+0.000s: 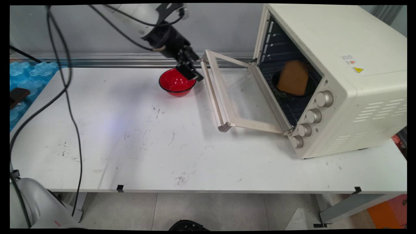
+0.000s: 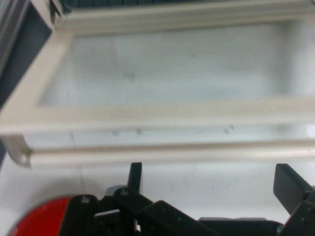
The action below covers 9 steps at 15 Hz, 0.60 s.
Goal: Close the oven
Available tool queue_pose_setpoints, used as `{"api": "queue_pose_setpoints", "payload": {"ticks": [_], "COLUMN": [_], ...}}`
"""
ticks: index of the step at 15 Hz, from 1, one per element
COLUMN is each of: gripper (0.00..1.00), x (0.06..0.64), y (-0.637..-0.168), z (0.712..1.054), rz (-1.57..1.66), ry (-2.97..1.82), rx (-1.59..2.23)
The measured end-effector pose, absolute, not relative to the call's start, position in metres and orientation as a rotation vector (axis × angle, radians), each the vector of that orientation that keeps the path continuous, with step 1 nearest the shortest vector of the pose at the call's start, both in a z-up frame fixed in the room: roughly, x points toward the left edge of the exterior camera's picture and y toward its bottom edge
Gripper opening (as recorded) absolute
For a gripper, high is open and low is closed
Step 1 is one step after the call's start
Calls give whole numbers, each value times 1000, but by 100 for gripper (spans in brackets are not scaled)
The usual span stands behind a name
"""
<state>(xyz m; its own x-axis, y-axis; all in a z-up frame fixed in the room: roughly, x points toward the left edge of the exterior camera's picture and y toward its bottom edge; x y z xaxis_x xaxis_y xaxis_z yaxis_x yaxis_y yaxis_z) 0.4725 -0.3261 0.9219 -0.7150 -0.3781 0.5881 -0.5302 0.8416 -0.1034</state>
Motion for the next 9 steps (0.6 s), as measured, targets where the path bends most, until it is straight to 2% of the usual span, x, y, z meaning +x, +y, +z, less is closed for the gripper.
{"api": "queue_pose_setpoints", "payload": {"ticks": [9], "gripper": [100], "x": [505], "y": [-289], "z": [884], "rz": [297], "ry": [-2466], "rx": [820]}}
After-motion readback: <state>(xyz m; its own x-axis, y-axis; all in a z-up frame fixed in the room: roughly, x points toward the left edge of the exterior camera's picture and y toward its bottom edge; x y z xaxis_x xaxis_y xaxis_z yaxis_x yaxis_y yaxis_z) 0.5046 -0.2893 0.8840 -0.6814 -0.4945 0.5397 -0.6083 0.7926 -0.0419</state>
